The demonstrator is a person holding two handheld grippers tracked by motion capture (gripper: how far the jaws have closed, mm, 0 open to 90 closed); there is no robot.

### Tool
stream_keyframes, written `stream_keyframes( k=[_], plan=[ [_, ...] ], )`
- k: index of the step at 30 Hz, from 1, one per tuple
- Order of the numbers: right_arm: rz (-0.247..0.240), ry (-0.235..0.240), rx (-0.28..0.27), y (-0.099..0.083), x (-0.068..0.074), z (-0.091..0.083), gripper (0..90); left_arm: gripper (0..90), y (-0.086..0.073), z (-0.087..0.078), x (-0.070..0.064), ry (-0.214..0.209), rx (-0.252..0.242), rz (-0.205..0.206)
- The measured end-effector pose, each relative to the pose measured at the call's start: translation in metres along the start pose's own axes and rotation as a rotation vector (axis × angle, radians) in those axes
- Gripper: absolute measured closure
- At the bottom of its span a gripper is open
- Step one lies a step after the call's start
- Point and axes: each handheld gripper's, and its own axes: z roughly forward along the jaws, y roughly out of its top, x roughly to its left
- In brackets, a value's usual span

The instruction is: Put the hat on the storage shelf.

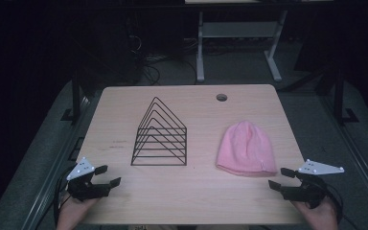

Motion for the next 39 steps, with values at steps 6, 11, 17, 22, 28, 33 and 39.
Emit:
stream_keyframes(
  k=[6,11,17,22,28,33,39],
  plan=[
    [-0.002,-0.004,-0.008,0.001,0.000,-0.001,25.2,25.2,0.002,0.003,-0.009,-0.028,0.020,0.031],
    [0.000,-0.008,-0.018,0.002,0.000,-0.002,24.8,25.2,0.006,0.005,-0.019,-0.048,0.017,0.047],
    [0.004,-0.003,-0.019,0.005,0.000,-0.002,22.4,25.1,0.016,0.015,-0.052,-0.114,0.019,0.126],
    [-0.002,-0.003,-0.018,0.008,0.002,-0.002,22.0,25.1,0.023,0.025,-0.075,-0.181,0.012,0.156],
    [0.006,0.004,-0.021,0.010,0.001,-0.003,20.8,25.0,0.033,0.038,-0.101,-0.247,0.026,0.225],
    [0.018,0.016,-0.025,0.016,-0.001,-0.005,20.0,24.9,0.043,0.057,-0.124,-0.300,0.052,0.291],
    [0.024,0.019,-0.021,0.025,-0.007,-0.005,19.6,24.7,0.071,0.081,-0.163,-0.374,0.023,0.350]
  ],
)
